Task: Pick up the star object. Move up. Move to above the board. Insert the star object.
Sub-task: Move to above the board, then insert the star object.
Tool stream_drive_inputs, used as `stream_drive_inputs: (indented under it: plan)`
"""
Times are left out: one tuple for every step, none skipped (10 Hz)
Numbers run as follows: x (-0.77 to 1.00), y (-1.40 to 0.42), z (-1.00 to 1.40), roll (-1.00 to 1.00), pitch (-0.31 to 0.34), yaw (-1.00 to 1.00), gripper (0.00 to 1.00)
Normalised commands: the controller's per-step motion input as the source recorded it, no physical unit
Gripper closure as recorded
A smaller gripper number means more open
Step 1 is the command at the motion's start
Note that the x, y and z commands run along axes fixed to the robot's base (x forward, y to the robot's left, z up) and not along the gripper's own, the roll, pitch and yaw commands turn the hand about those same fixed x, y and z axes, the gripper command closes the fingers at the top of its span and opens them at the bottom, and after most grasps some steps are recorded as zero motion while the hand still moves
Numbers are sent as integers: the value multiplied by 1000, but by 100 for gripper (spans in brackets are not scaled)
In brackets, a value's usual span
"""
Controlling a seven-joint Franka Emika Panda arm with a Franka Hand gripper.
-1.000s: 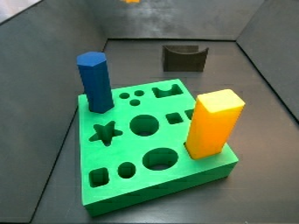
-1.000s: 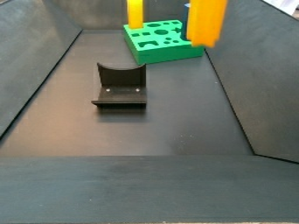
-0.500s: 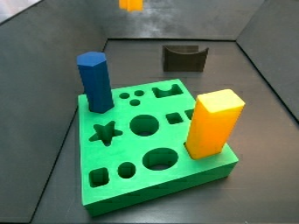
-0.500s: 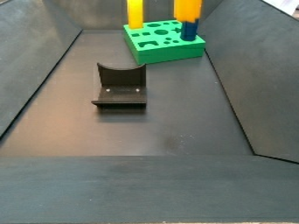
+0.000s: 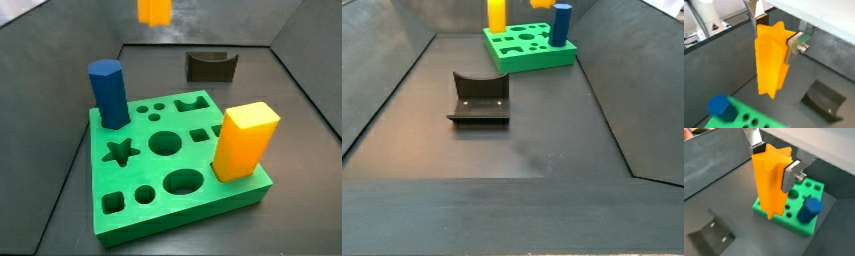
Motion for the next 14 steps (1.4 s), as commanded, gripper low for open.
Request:
stream_drive_inputs:
  plan:
    - [251, -1000, 84, 3, 126, 10, 100]
    - [269, -1000, 97, 6, 131, 7, 100]
    - [240, -804, 85, 9, 133, 10, 100]
    - [204, -602, 66, 11, 133, 9, 100]
    - [130, -299, 44, 17, 115, 11, 100]
    - [86, -189, 37, 23, 91, 12, 100]
    - [-31, 0, 0, 0, 0, 0, 100]
    - [-346, -60, -111, -64, -184, 29, 100]
    - [-643, -303, -263, 0, -203, -14, 100]
    - [-677, -326, -277, 0, -146, -263, 100]
    - [-643, -340, -286, -4, -84, -334, 100]
    - [-603, -311, -263, -6, -60, -397, 100]
    - [-331, -80, -146, 0, -23, -746, 100]
    - [-91, 0, -123, 14, 0, -1000, 100]
